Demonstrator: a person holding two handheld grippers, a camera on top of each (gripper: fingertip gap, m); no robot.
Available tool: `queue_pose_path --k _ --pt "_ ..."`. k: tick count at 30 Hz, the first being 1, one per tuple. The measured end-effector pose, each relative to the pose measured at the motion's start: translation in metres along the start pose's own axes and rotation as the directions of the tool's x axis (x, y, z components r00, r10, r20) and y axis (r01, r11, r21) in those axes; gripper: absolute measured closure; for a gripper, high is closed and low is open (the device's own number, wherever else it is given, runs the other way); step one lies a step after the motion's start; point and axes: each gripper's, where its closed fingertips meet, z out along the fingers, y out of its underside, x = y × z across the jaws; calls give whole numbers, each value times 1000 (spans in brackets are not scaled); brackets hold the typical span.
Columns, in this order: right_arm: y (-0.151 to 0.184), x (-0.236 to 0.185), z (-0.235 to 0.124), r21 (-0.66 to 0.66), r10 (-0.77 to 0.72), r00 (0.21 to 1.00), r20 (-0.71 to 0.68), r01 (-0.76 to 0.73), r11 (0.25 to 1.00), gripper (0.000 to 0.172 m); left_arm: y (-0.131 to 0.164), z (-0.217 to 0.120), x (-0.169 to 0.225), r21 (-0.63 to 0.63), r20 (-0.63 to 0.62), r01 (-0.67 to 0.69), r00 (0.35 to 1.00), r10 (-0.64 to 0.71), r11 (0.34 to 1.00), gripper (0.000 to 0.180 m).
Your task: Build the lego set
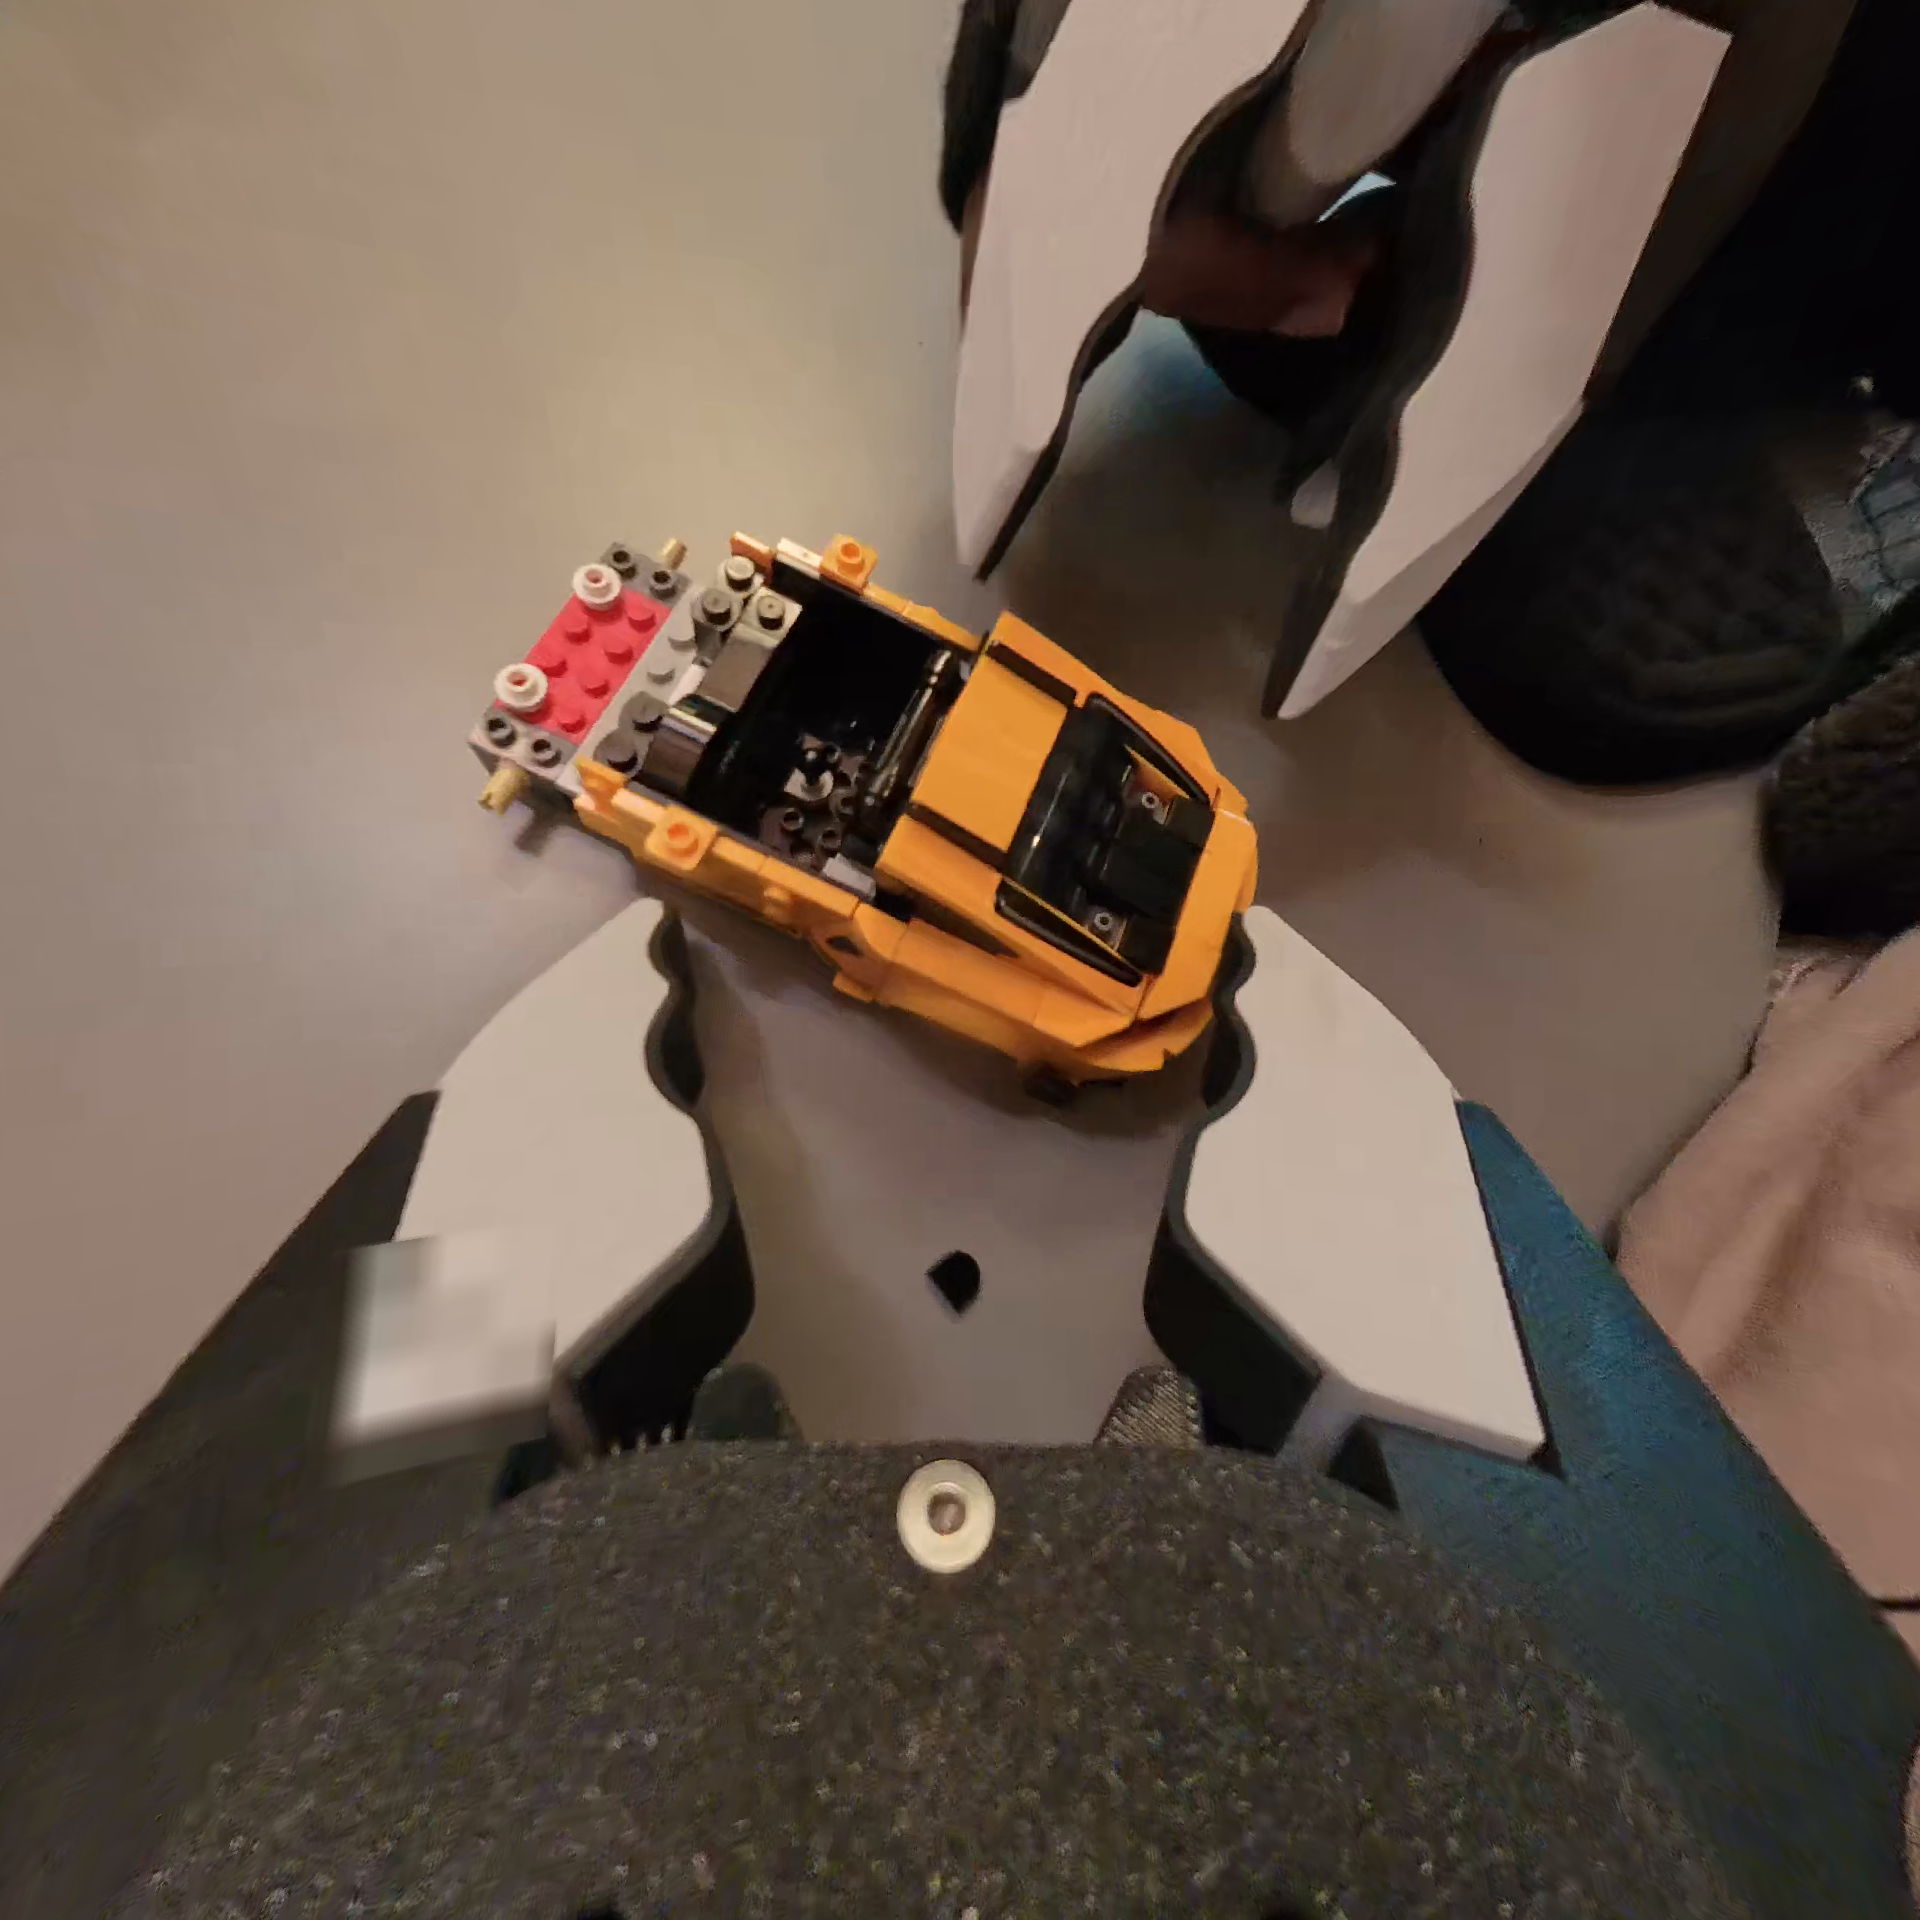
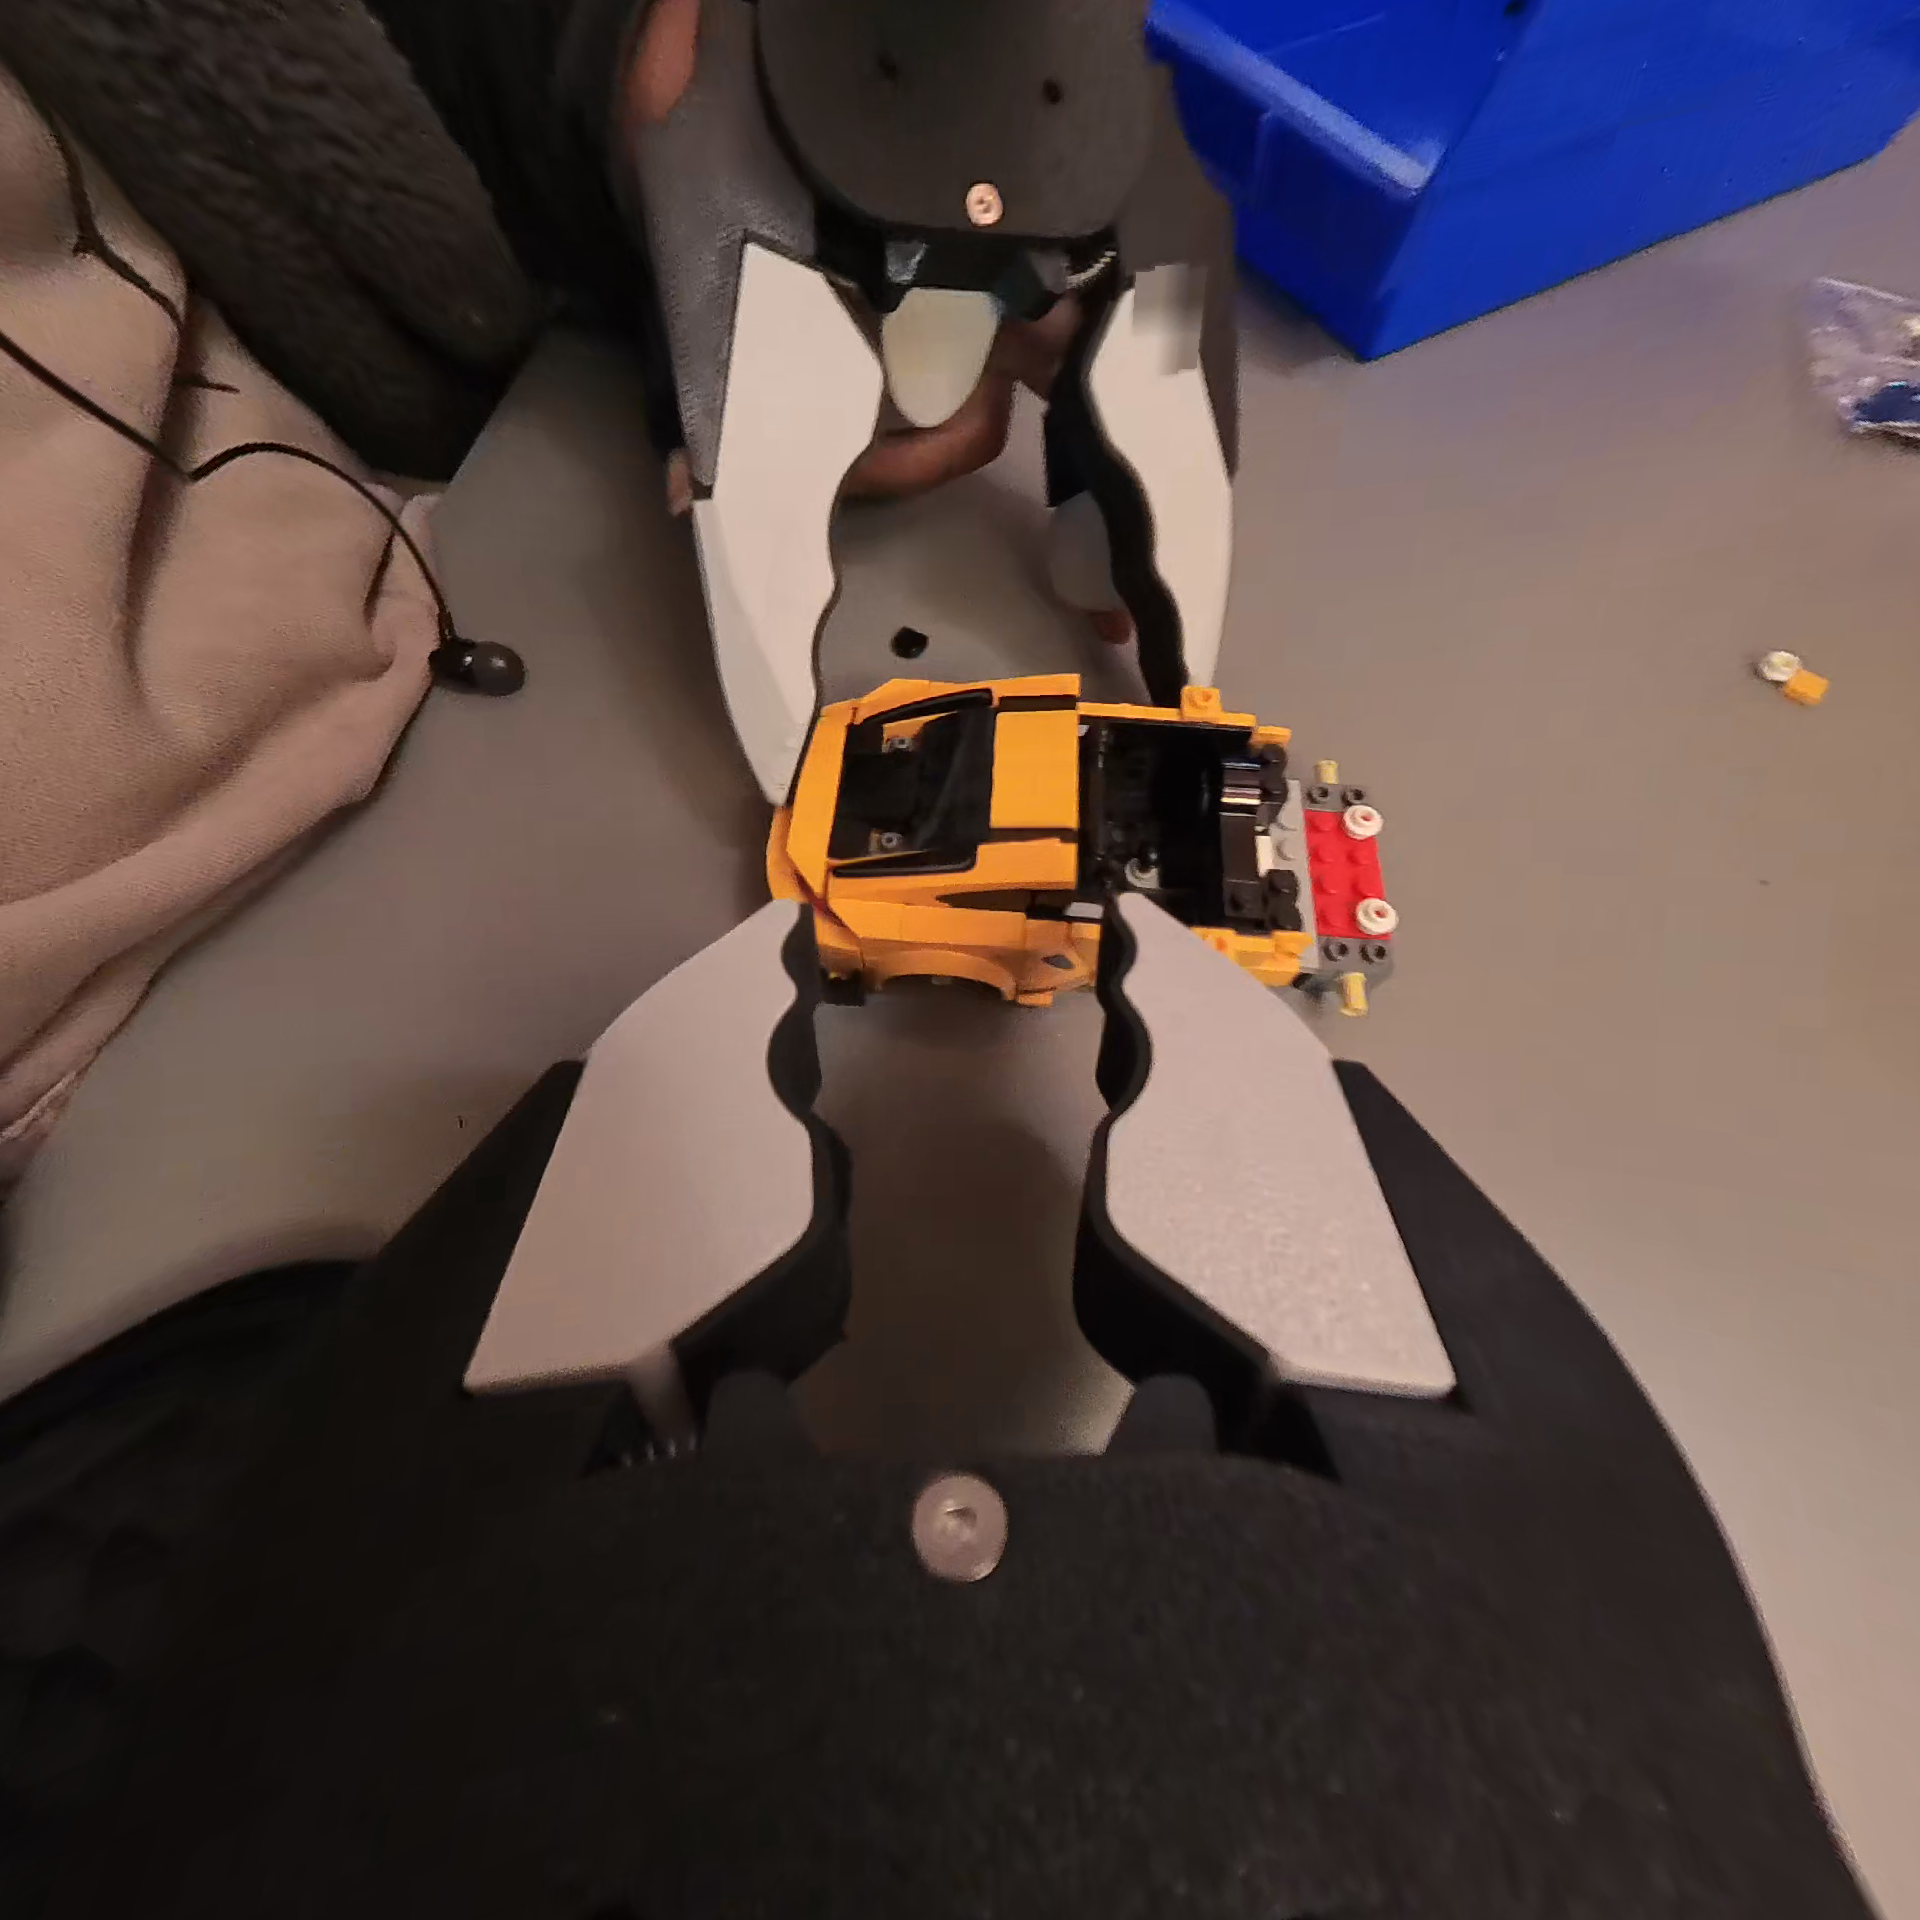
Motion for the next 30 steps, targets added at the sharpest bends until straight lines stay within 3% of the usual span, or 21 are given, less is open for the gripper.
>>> queue_pose_path --k 7,14,30 --pt "4 5 5 32 12 997 81 -15 999 120 -1 1 0 -28 -100 -59 993 56 998 95" --pt "3 10 8 60 22 999 48 -25 998 134 -3 5 -2 -50 -70 -40 997 36 998 92" --pt "1 11 7 88 60 997 53 -65 994 142 -1 7 0 -62 -92 -18 996 12 998 94"
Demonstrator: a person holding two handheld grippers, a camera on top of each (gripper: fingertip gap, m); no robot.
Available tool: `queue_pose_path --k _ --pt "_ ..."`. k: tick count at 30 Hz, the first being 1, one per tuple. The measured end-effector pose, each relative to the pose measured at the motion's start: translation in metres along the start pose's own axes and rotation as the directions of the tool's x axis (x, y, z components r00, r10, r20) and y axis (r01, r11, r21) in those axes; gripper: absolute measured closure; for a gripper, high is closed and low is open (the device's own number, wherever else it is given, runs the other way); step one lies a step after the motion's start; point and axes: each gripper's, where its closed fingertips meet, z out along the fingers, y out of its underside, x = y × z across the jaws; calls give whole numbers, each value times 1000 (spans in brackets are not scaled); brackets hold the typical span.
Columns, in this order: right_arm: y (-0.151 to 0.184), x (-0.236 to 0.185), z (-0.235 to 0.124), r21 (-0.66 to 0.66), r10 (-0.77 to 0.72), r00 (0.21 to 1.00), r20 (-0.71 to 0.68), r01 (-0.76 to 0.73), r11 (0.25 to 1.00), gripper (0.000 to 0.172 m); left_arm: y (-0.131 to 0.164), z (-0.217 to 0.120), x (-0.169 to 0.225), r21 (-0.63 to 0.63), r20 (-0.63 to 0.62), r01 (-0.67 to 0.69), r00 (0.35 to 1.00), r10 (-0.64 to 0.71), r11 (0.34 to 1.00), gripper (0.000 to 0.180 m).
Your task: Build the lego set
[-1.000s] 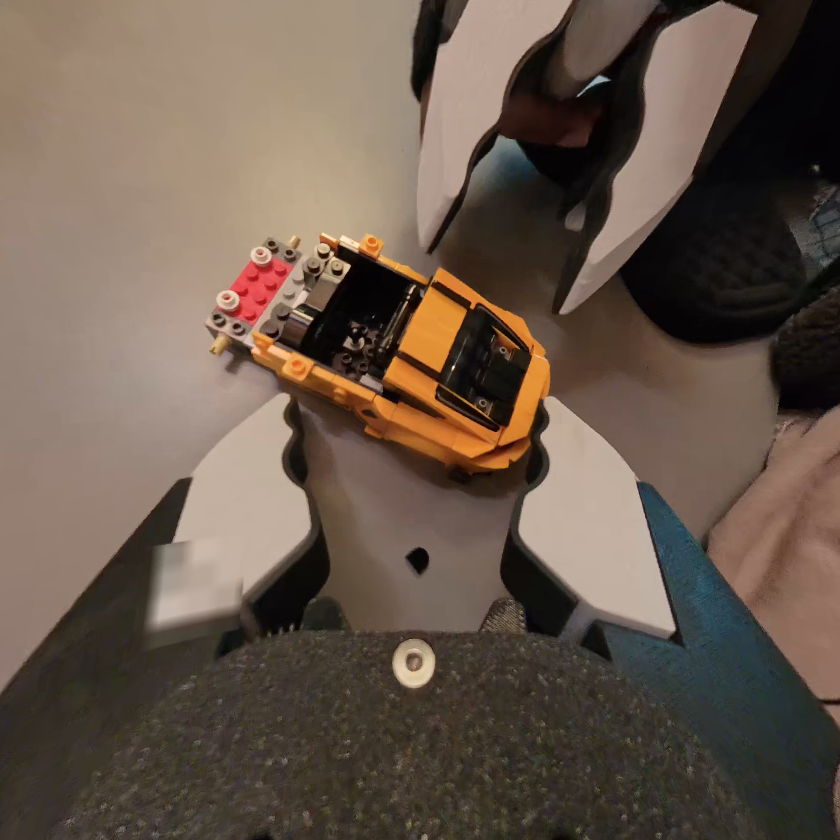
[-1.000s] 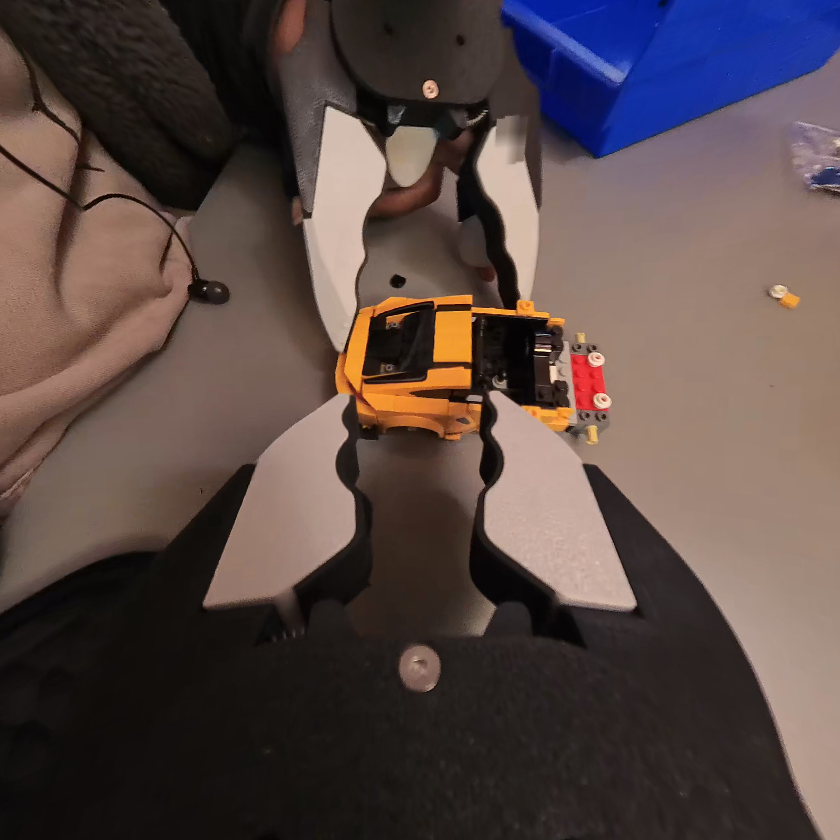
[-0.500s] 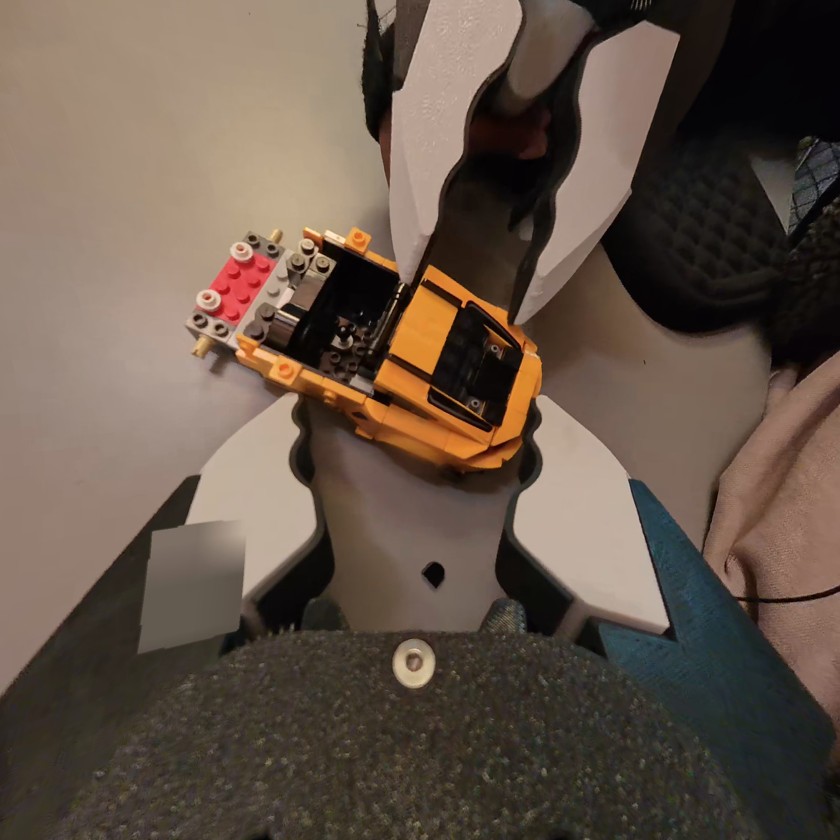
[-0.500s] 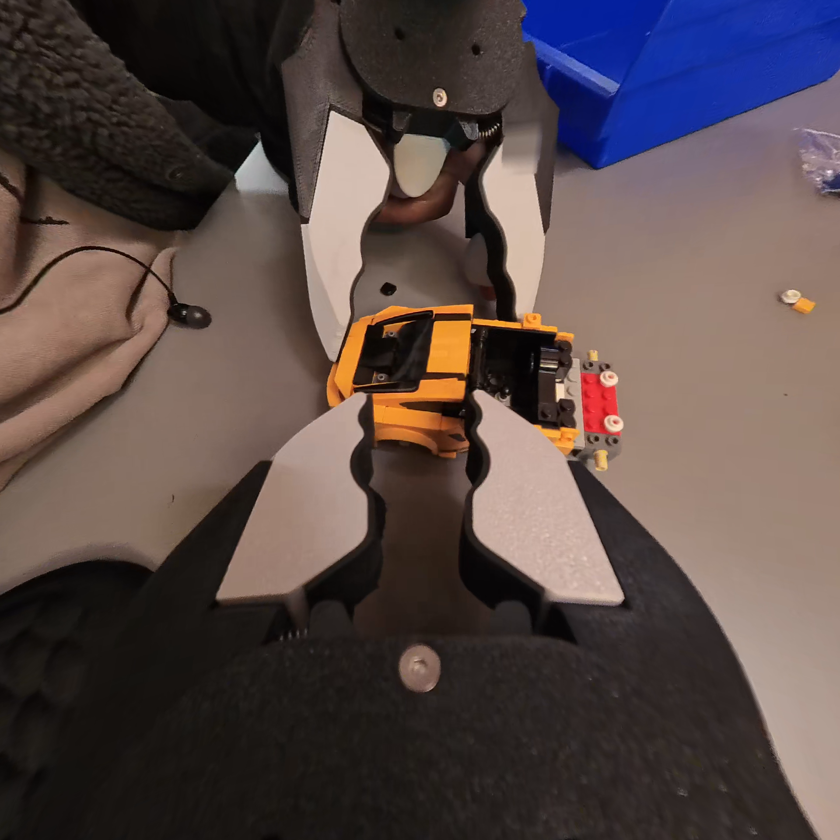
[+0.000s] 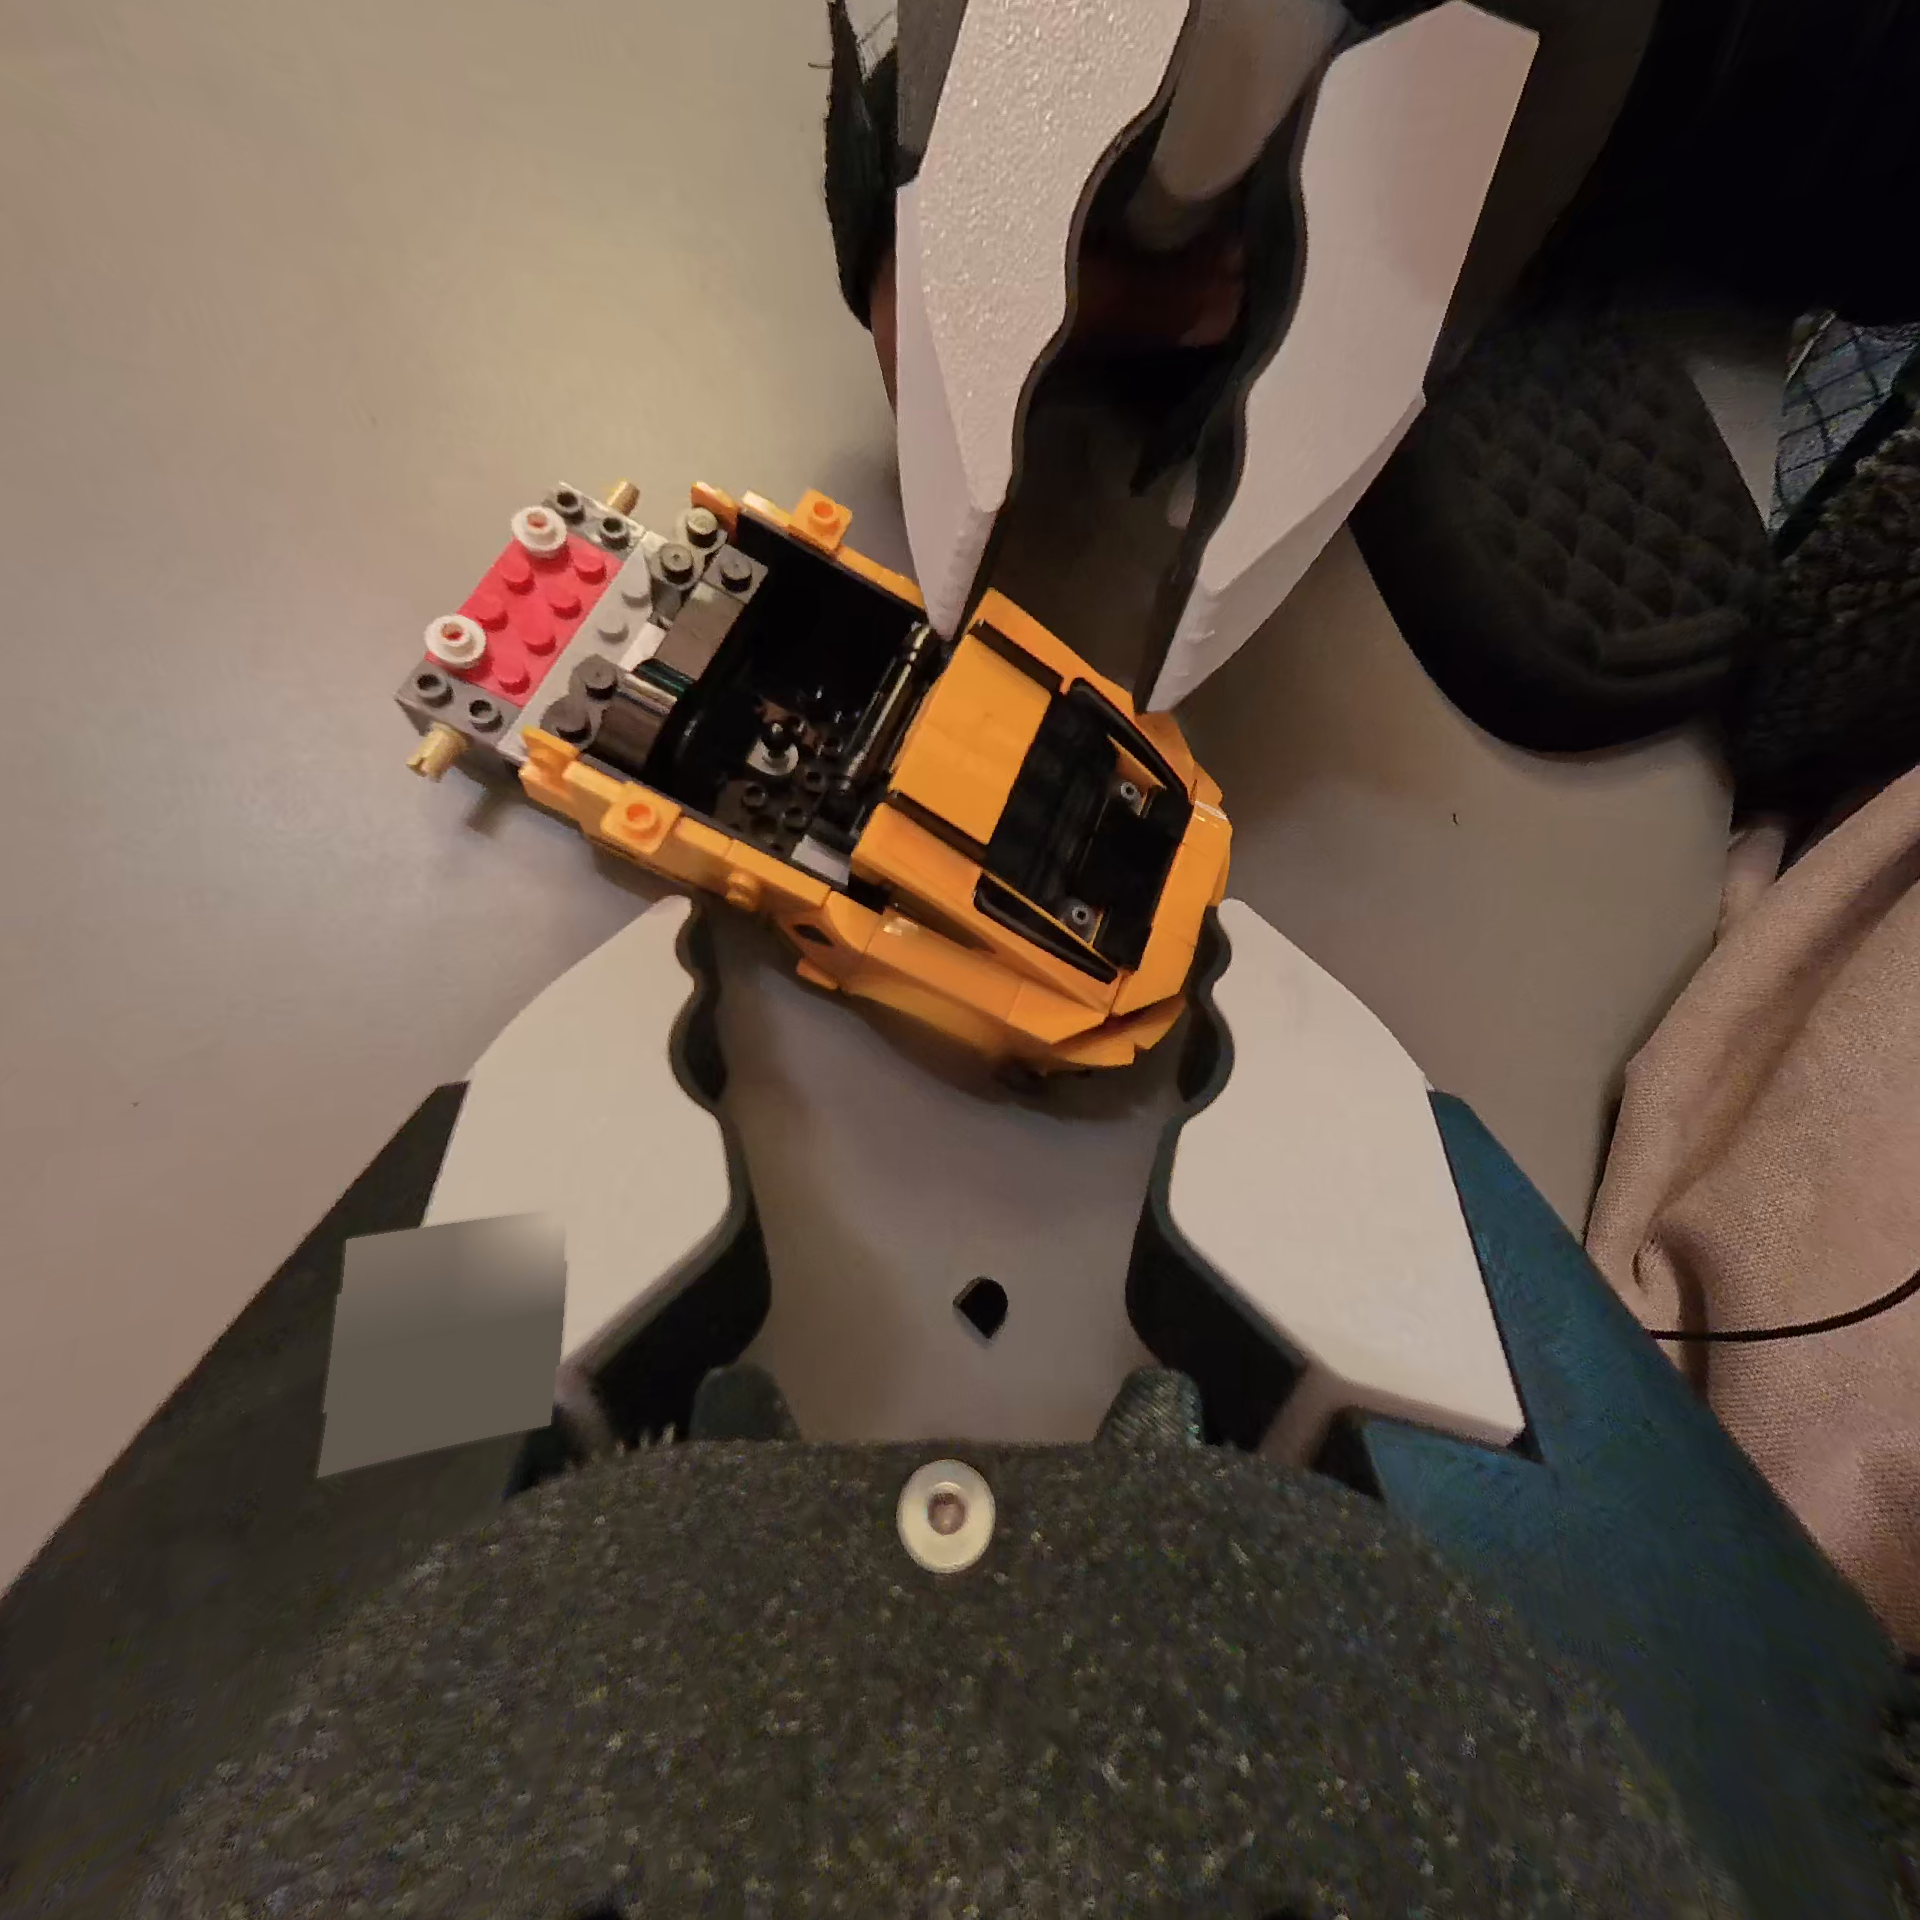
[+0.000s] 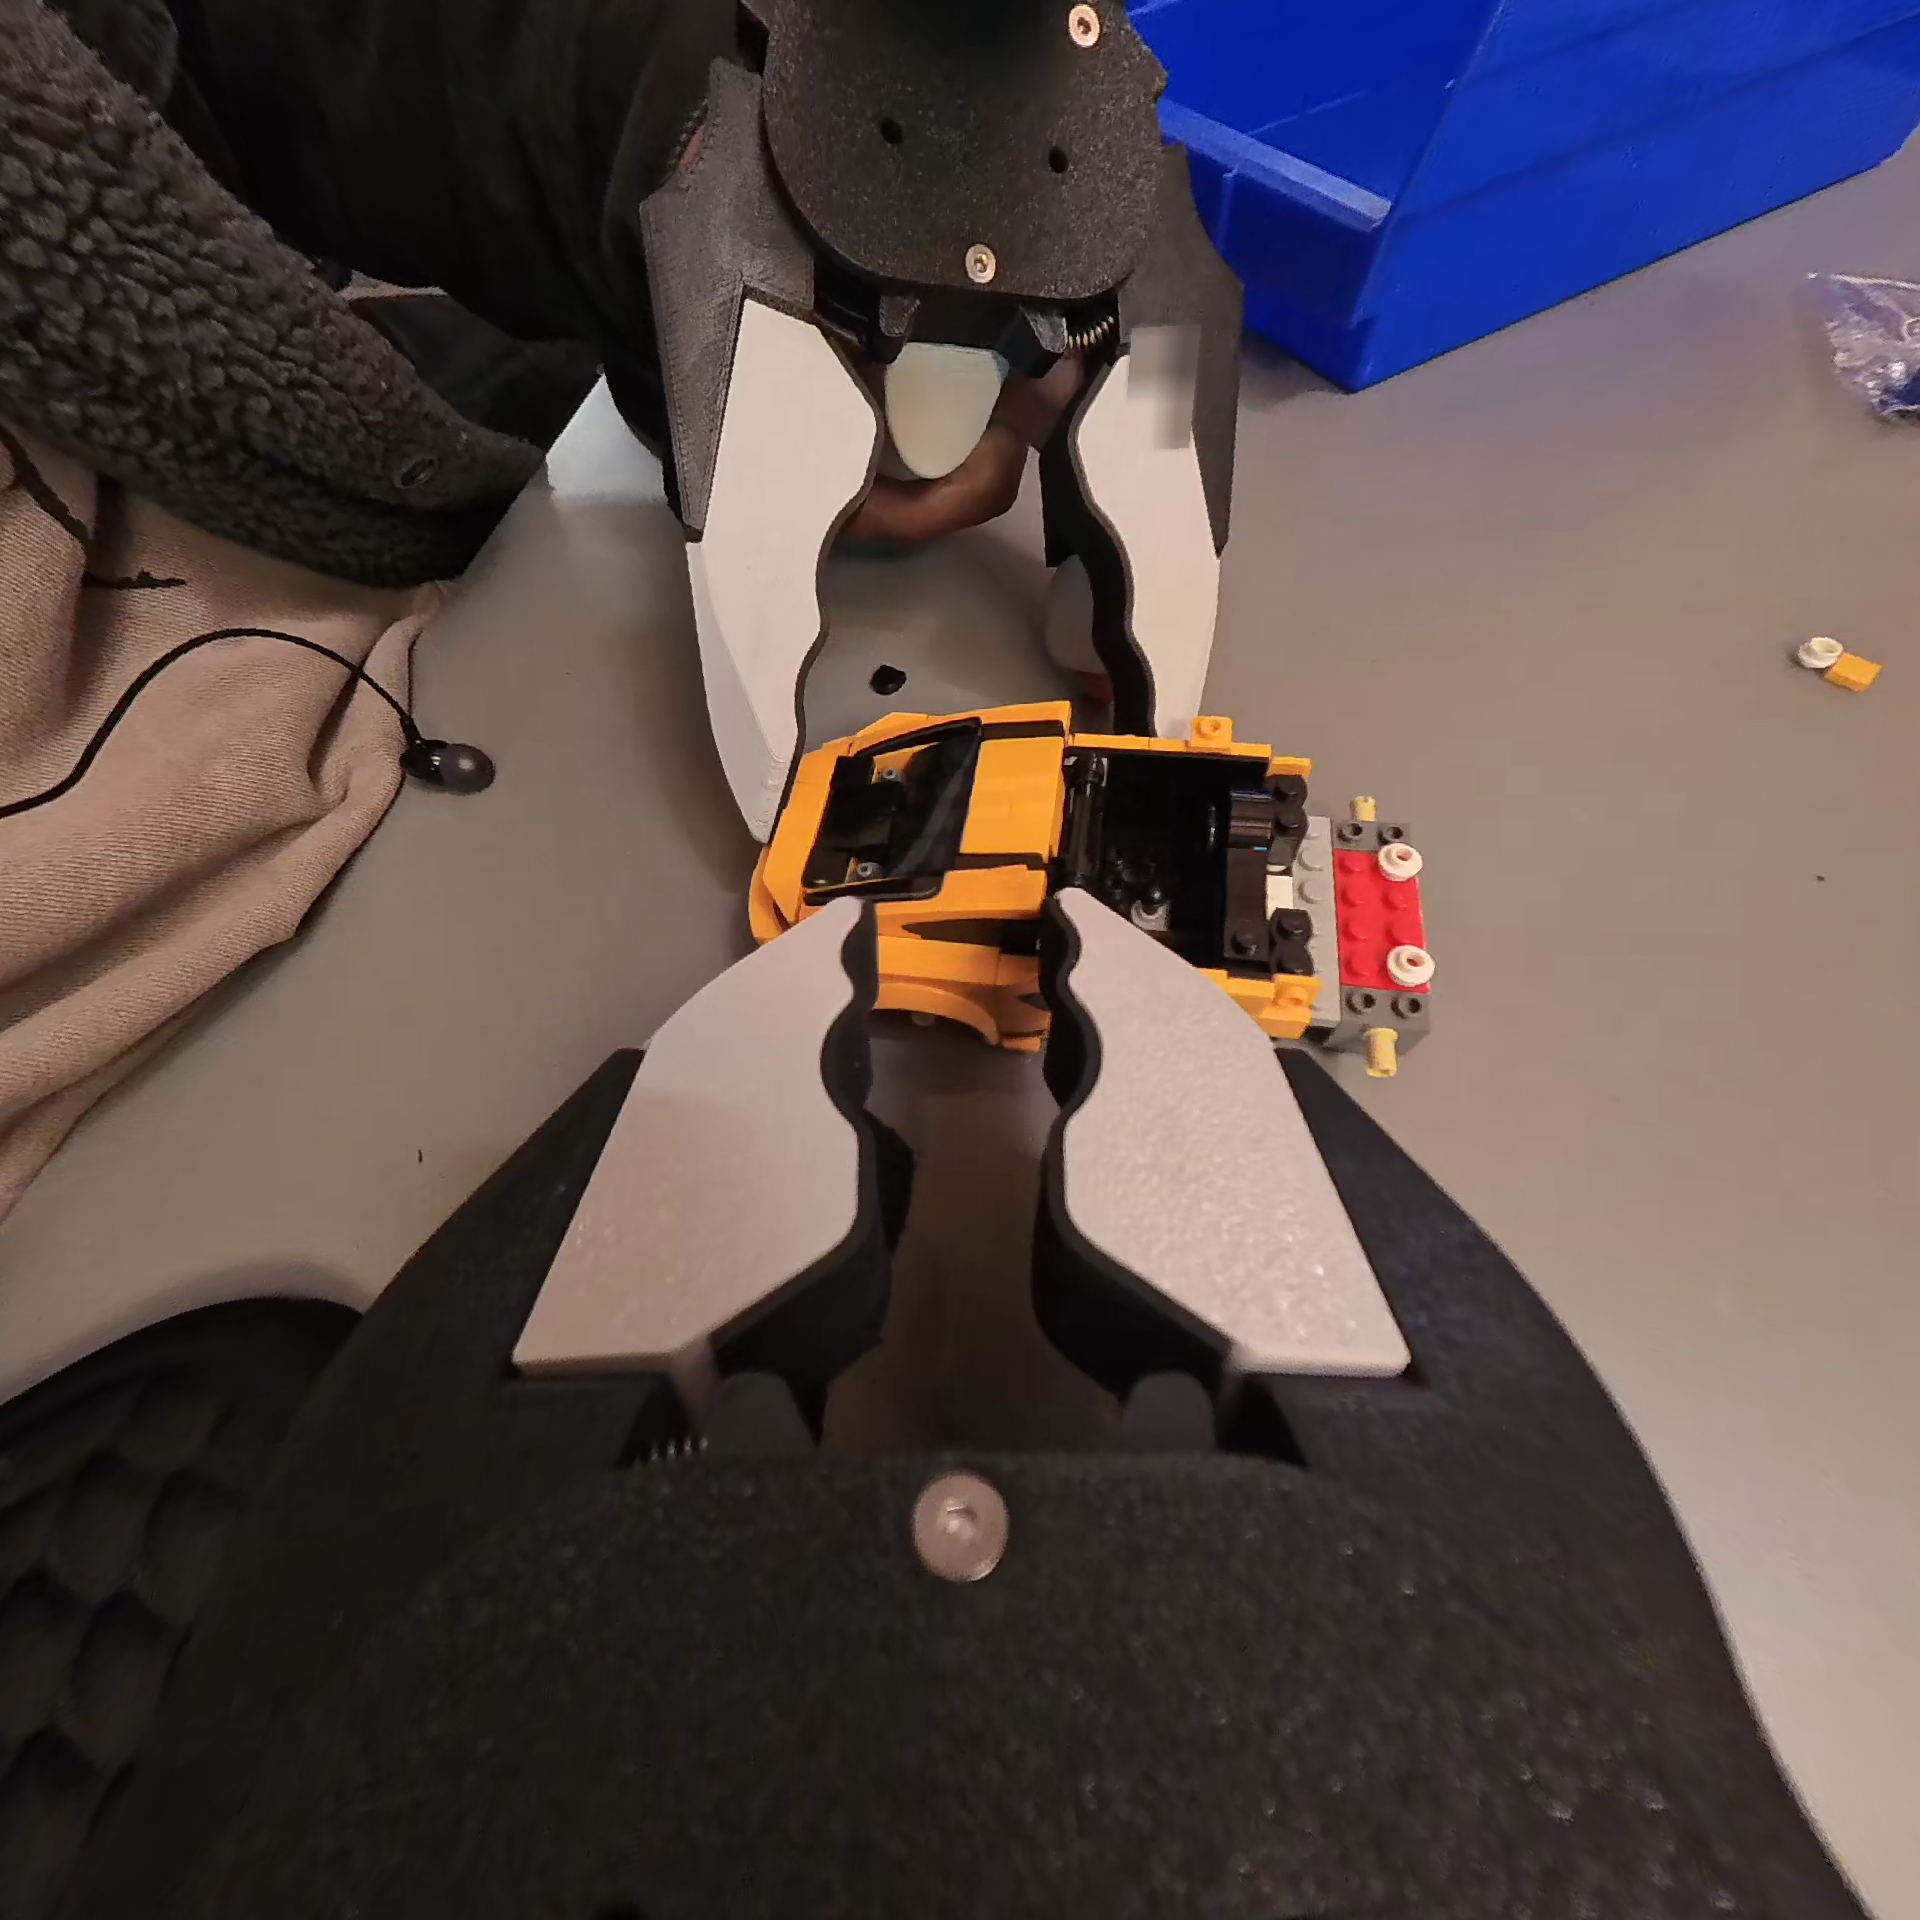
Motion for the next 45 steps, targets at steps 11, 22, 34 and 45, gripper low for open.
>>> queue_pose_path --k 11,22,34,45 --pt "-2 0 -4 8 95 994 57 -95 995 140 -1 -1 1 21 -10 -3 1000 4 1000 101" --pt "-6 15 -4 -5 323 944 71 -324 946 165 -3 -1 0 50 -24 -16 1000 17 999 103" --pt "-3 12 -4 -25 382 918 109 -382 924 165 -3 -1 2 52 -31 -19 999 20 998 102" --pt "-3 11 -3 -11 404 903 143 -407 913 165 -2 -1 3 46 -32 -16 999 17 999 102"
